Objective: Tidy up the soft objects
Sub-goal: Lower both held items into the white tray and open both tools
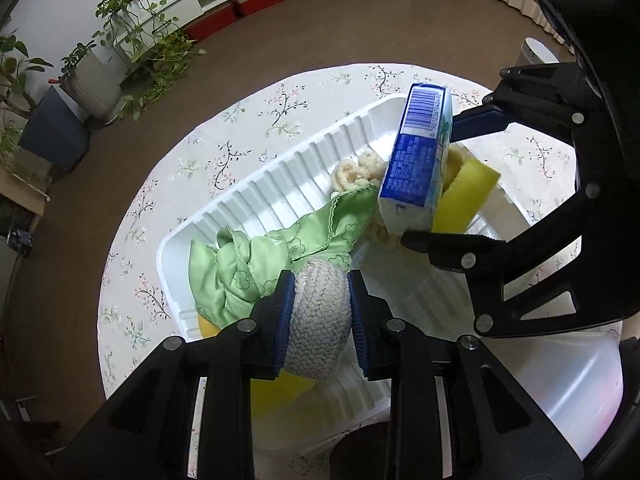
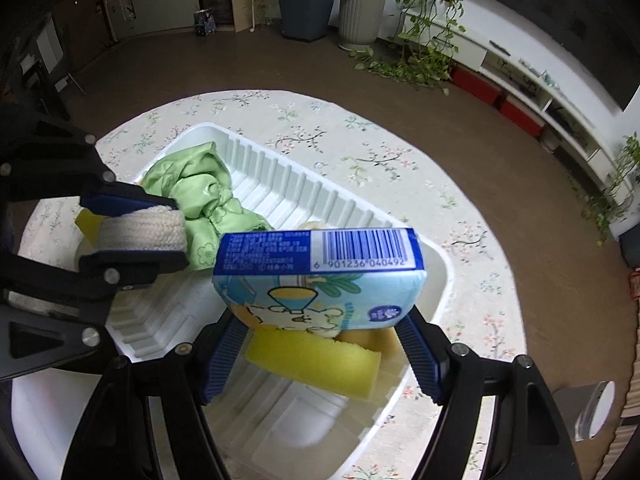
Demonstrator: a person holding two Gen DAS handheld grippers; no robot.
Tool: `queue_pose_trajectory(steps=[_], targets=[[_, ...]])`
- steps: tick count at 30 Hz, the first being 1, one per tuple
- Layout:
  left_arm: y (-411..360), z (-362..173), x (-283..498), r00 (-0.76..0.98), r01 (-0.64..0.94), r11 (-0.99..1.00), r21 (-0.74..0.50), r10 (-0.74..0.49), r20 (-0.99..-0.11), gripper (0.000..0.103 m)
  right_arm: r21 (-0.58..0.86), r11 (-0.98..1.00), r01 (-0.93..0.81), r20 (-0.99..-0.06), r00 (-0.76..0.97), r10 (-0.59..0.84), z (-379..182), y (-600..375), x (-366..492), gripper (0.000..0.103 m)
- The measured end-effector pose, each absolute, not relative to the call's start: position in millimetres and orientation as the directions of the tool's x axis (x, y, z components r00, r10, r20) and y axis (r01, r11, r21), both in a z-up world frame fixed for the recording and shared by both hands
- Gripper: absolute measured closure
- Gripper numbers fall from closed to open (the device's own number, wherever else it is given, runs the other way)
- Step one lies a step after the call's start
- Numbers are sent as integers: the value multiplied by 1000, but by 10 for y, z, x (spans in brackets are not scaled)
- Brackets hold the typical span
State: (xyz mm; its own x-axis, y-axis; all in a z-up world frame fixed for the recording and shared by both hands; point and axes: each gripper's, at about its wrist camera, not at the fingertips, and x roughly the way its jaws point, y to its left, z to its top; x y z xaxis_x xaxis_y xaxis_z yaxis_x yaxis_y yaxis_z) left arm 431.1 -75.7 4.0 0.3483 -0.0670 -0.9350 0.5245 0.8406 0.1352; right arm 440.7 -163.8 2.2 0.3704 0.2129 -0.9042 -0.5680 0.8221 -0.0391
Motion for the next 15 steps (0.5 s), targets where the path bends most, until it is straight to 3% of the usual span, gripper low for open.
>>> queue_pose_trajectory(steps=[11,15], targets=[[-759,16,4353,326,523,843,127,-60,-943,77,11,833,-554,-915,331,232,-65,-1689,4461,26],[-744,8,4370,304,527,844,100,-77,-949,77,34,835,-549,-908,332,255,-18,-1721,4469,17]])
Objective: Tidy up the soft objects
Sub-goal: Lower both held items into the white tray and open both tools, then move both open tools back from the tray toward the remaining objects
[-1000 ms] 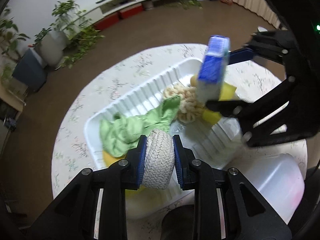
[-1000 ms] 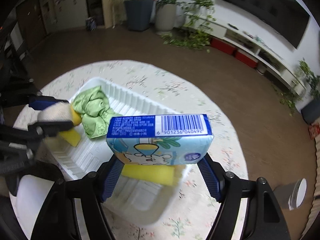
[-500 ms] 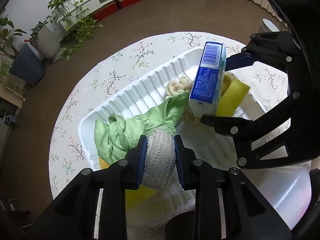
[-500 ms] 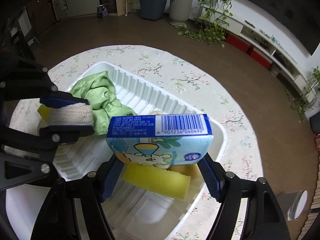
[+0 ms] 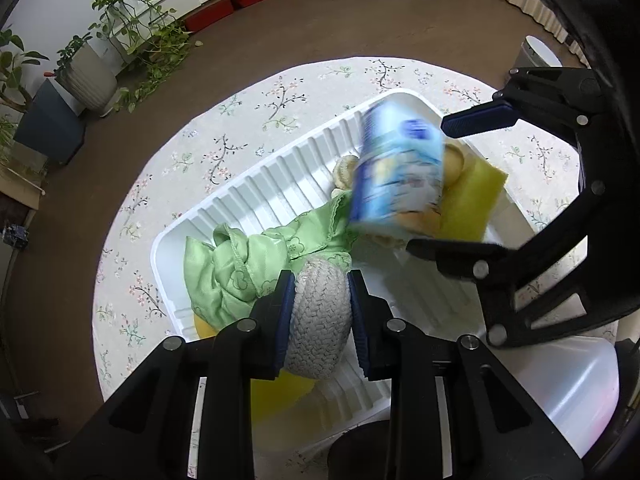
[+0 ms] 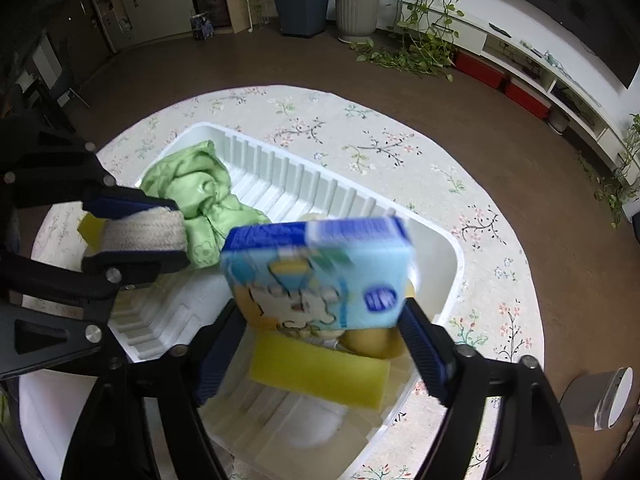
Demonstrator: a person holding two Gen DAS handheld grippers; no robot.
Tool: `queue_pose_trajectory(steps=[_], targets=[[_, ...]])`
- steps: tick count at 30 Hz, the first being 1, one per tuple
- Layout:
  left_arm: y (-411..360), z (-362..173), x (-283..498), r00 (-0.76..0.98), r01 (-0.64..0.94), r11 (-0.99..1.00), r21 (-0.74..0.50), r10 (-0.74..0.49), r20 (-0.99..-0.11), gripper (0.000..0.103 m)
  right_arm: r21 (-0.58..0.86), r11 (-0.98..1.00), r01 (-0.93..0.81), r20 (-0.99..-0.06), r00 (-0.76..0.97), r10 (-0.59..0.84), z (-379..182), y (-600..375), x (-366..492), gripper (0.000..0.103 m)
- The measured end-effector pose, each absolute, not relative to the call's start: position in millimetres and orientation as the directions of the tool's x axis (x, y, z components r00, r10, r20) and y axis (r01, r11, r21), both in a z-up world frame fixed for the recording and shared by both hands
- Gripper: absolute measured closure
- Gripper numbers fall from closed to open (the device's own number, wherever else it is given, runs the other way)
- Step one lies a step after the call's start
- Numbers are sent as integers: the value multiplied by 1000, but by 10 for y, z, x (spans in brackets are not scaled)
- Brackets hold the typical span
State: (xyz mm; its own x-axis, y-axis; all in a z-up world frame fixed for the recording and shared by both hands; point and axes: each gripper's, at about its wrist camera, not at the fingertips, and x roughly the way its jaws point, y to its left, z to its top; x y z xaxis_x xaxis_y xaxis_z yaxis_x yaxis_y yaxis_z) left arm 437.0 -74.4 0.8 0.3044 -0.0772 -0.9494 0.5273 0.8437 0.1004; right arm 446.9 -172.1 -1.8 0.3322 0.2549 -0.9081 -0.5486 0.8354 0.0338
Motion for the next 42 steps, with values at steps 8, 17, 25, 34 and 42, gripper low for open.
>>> queue_pose_trajectory(steps=[8,17,25,34,42], targets=[[-723,9,4387,309,518,849,99,-78,-948,49,56,839,-541,-894,346,283,69,-1766,4456,12],[-600,184,4368,341,480,873,84,-97,-935,44,95,859,-504,-868,380,319,192,-1945,4434,12],[-66,611,4054,428,366,930,20,-149,-891,39,124,882,-455,-842,422,336,420,-2254,4219,9],[639,994,3144,593,214,975,-56,-175,-786,29,154,920,-361,-797,504,332,672,-2849,3543,3],[679,678,2243,625,196,975,-105,-207,-753,28,240,928,-285,-770,526,361,484,-3173,2735,0]])
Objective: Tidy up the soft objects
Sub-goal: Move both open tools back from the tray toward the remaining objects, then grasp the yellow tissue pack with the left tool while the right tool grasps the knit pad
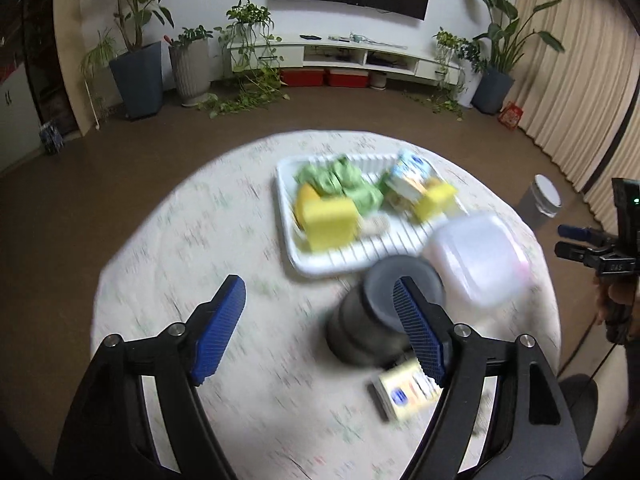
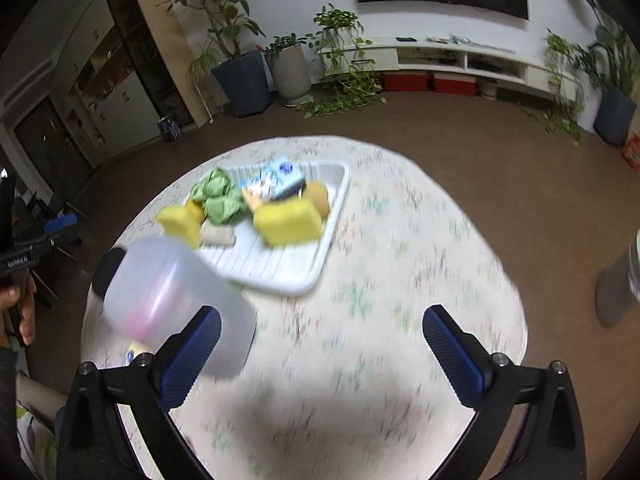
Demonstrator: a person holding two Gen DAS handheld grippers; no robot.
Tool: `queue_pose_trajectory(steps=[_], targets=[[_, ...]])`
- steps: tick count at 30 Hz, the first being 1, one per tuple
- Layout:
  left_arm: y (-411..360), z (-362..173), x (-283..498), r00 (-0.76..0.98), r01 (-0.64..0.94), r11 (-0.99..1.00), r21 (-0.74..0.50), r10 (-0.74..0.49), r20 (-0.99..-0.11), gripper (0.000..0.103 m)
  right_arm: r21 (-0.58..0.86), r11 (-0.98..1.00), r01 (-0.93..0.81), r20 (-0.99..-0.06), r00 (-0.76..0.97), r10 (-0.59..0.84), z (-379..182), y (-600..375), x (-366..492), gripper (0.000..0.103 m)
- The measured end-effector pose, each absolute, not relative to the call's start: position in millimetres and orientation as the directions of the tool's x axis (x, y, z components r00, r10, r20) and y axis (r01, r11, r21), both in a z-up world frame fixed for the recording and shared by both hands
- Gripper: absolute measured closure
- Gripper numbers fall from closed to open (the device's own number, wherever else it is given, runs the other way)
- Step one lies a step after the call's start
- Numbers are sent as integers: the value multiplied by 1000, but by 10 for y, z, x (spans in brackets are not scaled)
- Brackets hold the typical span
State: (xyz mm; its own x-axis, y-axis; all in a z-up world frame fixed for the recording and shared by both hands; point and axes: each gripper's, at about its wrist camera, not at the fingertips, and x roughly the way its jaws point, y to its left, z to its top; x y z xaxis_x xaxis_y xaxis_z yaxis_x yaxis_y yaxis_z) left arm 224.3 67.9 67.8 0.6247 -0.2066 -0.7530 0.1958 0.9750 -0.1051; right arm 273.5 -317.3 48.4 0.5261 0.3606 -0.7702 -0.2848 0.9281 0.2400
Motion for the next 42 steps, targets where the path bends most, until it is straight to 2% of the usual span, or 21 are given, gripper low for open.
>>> queue_pose_trajectory(steps=[10,22,28,31,42], targets=[[472,126,1371,615,186,965,-186,-262,-744,27,337,912,-234,-752,516,410,71,-3103,1774,0],[237,-237,645,650,145,964,-224,-264,-713,27,292,905,-310,-743,522,418,-235,-2325,920,0],[191,-344,518,676,117,961,-251,-262,-689,27,223,914,-338,-739,553,385,-384,-1984,728,0],[169,-324,535,685,116,967,-228,-243,-687,27,191,919,-346,-738,566,367,-429,-1890,715,0],[76,-401,761,663,118,966,-228,-248,-707,27,173,928,-331,-740,578,344,-548,-1823,849,0]])
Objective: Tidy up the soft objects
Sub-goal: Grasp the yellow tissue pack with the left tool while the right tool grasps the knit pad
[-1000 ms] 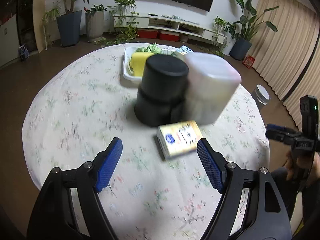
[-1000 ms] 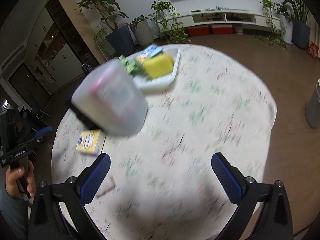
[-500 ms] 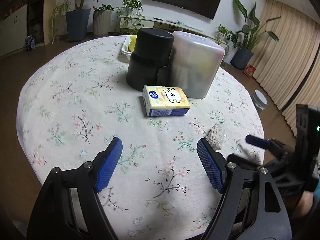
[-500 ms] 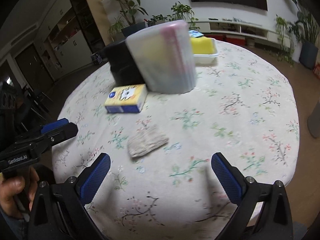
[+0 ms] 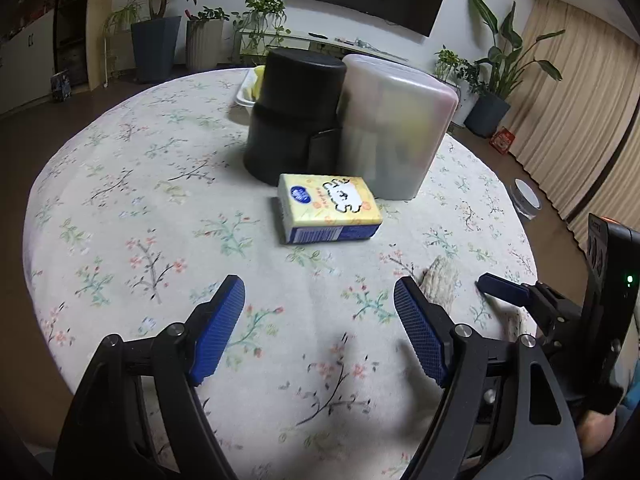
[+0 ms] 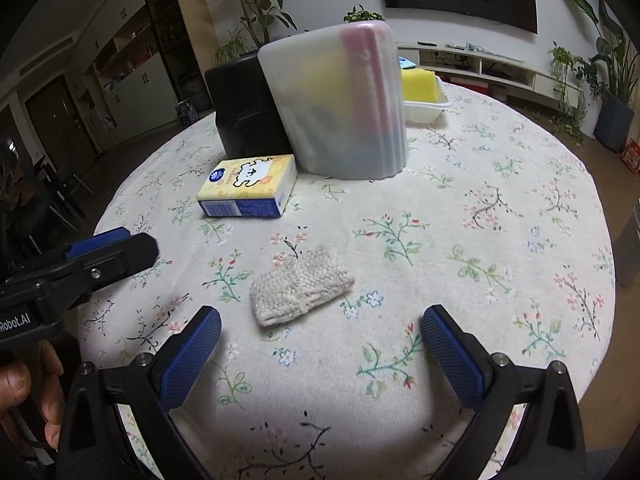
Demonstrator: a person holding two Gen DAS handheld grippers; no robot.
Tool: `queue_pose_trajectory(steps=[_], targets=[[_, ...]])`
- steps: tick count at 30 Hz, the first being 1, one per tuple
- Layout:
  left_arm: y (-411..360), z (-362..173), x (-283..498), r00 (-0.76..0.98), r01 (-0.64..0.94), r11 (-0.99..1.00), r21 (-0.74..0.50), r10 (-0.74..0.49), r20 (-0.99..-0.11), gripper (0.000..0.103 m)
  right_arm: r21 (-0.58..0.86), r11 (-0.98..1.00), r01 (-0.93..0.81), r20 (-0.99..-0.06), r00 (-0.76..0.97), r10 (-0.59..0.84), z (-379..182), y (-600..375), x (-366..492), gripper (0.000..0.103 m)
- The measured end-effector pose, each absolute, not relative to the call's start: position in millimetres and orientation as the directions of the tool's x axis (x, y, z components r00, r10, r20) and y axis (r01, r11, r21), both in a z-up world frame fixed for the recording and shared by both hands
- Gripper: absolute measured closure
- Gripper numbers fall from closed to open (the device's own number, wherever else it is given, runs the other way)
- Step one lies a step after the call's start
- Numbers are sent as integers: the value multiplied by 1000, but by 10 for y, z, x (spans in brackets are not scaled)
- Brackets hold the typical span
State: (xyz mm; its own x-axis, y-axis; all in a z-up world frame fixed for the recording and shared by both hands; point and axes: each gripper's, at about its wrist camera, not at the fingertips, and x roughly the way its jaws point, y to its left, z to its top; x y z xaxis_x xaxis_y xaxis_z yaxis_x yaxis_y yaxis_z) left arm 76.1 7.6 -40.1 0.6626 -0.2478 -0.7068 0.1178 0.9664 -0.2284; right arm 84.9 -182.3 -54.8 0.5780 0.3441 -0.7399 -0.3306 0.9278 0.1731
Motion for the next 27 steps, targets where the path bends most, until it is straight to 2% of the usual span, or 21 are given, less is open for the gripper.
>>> queue_pose_trajectory(steps=[5,7,11,16,27], targets=[[-35,-376,971,653,137,966,-219,-254,-713,27,170,926,-338,-741,576,346,-542,-1772,918,0],[-116,-394,1097,636,148,969,-200,-248,-730,17,169,926,-338,-743,574,345,-544,-1754,949,0],[-215,-450,1307,616,143,976,-164,-218,-757,17,157,926,-344,-748,570,339,-544,-1742,962,0],[-244,-526,1545,595,90,987,-134,-161,-787,17,127,931,-343,-756,574,315,-539,-1730,988,7],[-282,-658,1710,572,40,992,-121,-122,-811,15,112,938,-329,-770,567,291,-540,-1679,1023,8]])
